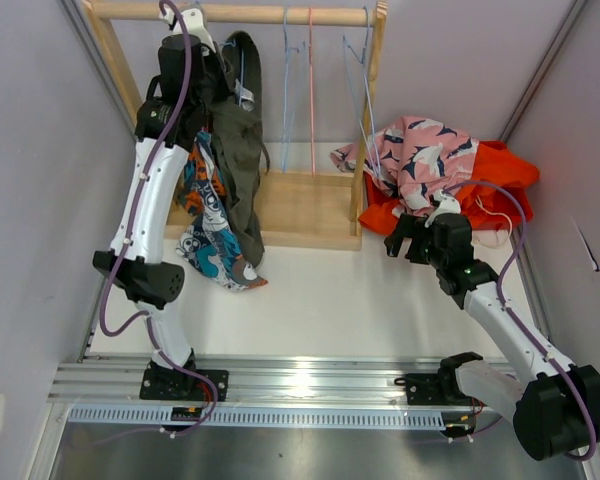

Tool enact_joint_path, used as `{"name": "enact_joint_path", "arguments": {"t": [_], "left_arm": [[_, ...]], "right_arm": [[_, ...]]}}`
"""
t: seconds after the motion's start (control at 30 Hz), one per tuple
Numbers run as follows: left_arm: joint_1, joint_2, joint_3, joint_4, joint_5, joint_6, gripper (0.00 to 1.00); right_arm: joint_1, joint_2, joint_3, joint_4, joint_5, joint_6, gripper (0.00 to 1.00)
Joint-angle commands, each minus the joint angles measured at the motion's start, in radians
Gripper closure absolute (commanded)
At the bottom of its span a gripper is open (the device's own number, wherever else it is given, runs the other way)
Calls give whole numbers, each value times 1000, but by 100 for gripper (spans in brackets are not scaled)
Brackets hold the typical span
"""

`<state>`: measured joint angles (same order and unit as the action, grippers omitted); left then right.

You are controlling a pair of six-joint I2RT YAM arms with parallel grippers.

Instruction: Remove the shorts from the hanger

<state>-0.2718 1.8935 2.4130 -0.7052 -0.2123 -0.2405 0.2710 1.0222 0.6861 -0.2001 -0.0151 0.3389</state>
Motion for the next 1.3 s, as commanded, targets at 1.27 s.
{"name": "enact_joint_path", "arguments": {"t": [1.27], "left_arm": [[-168, -543, -405, 136, 260, -149, 100]], "right_arm": [[1065, 581, 997, 261, 471, -374, 1]]}}
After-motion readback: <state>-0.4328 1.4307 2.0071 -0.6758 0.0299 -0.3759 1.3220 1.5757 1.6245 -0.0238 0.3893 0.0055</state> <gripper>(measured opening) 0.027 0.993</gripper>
